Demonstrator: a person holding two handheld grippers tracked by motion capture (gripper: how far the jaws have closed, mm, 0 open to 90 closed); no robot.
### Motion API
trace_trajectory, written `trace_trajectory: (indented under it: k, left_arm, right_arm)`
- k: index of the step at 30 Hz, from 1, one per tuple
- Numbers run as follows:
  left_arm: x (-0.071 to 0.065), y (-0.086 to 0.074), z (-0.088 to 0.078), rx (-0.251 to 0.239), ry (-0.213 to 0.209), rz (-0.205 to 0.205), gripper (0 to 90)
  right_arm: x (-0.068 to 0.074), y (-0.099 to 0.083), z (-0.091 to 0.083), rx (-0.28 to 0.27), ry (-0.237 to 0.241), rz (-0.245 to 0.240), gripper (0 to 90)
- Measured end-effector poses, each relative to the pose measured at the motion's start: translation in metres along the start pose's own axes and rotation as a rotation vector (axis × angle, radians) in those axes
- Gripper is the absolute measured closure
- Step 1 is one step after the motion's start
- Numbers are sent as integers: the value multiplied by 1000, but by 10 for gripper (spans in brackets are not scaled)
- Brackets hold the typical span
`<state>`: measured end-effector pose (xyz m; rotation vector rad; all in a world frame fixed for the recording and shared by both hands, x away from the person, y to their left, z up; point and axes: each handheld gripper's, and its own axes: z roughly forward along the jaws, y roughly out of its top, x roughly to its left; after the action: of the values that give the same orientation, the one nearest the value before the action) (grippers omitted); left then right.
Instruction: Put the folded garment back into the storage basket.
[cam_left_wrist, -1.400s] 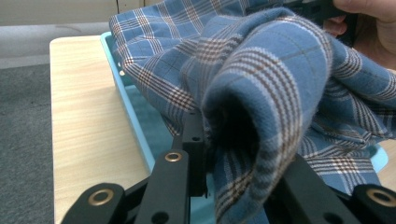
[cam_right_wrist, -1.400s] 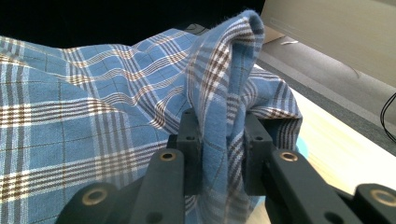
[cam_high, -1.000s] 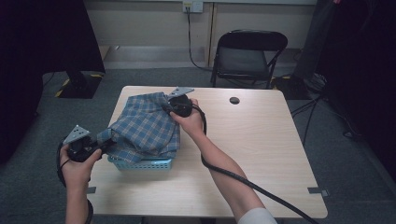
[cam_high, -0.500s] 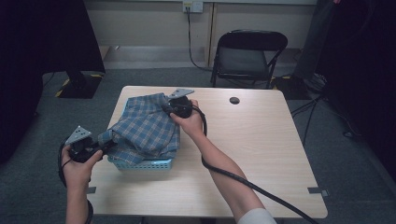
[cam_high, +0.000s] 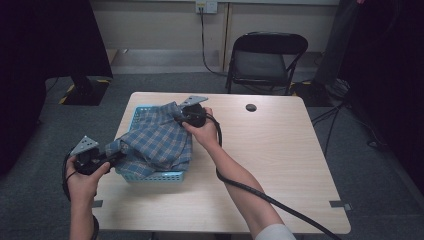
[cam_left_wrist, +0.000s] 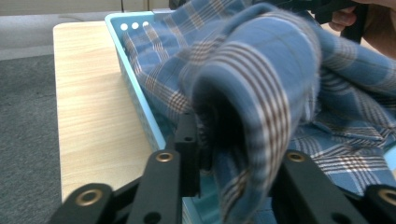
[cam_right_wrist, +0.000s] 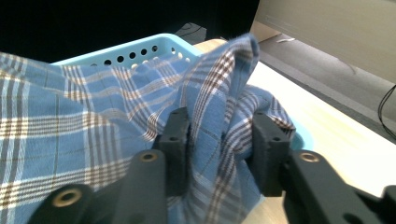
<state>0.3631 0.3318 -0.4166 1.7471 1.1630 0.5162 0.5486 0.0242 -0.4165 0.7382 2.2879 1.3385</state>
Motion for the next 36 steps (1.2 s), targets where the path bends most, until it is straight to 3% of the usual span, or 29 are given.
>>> trace_trajectory:
  k: [2,5,8,10,13,16,17,36]
  left_arm:
    - [-1,1,-1,0,-7,-4,678]
    - [-4,4,-3,14,-28,15,599]
    - [-7,7,-3,-1,-39,23,425]
    - [-10,11,-4,-24,-80,2,280]
    - [-17,18,-5,-20,-91,12,138]
    - [-21,21,-4,-30,-114,10,78]
    - [-23,22,-4,-34,-127,28,42]
    - [-44,28,11,6,-201,117,34]
  right_arm:
    - [-1,0,0,-4,-6,3,556]
    - [-3,0,-1,-18,-11,27,400]
    - [-7,3,-5,-31,-15,66,230]
    - [-10,5,-9,-37,-21,77,165]
    - [-16,6,-15,-36,-17,98,77]
    - [-22,4,-21,-42,10,120,20]
    - [-23,3,-23,-46,17,118,18]
    - [-37,-1,-67,-35,38,112,7]
